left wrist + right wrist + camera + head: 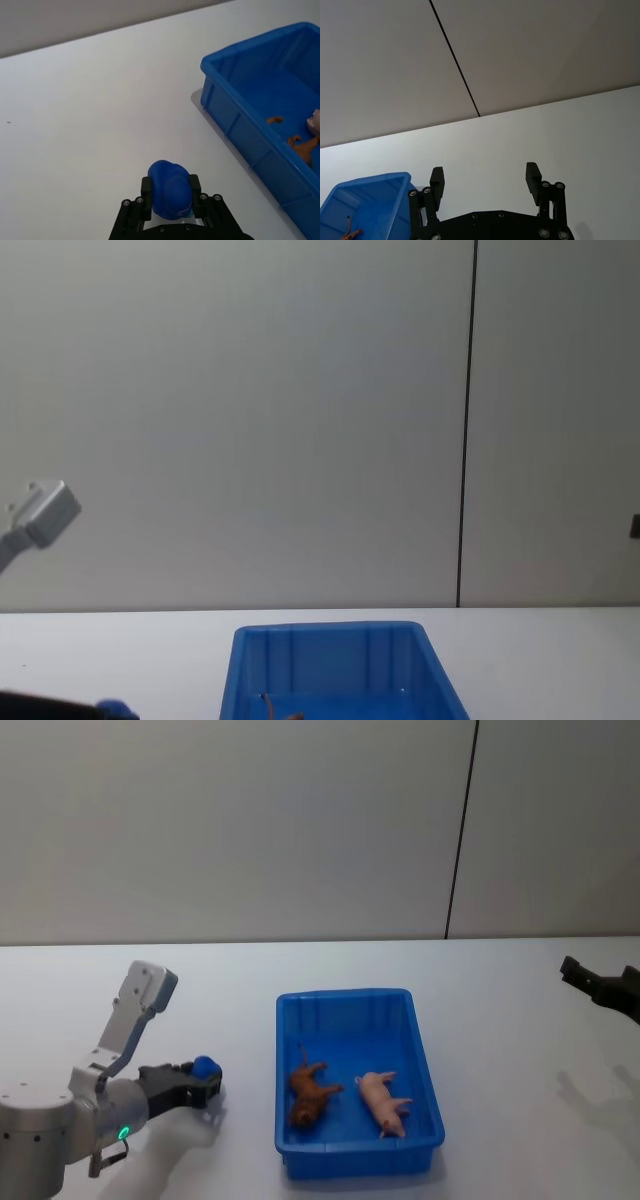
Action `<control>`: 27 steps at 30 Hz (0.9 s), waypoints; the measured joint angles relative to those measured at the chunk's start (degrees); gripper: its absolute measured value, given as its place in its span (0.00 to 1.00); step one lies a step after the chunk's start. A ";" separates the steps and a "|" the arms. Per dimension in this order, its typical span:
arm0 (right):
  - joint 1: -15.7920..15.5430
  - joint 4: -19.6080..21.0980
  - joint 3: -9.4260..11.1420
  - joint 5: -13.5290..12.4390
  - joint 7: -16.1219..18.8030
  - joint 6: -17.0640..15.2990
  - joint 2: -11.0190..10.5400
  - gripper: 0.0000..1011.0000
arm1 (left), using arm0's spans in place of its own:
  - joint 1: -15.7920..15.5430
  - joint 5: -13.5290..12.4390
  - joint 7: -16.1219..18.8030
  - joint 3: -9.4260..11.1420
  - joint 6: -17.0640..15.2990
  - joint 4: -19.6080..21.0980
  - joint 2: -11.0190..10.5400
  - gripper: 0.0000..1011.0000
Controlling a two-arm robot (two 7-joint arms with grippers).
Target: Pick up the two dolls from the table and place them into the box.
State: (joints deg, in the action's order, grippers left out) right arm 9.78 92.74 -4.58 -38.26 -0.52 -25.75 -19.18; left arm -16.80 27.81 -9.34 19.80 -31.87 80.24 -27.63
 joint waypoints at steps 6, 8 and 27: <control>0.00 0.00 0.00 0.00 0.00 0.00 0.00 0.99 | 0.11 0.00 1.69 -0.56 2.43 1.84 -0.20 0.41; 0.00 0.00 0.00 0.00 0.00 0.00 0.00 0.99 | 0.07 0.00 2.16 -0.77 3.36 2.50 -0.22 0.39; 0.00 0.00 0.00 0.00 0.00 0.00 0.00 0.99 | -3.94 0.85 -4.73 -1.57 9.29 4.79 1.34 0.27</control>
State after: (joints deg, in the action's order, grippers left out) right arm 9.78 92.74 -4.59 -38.26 -0.52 -25.74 -19.18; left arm -20.74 28.66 -14.08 18.23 -22.58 85.04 -26.29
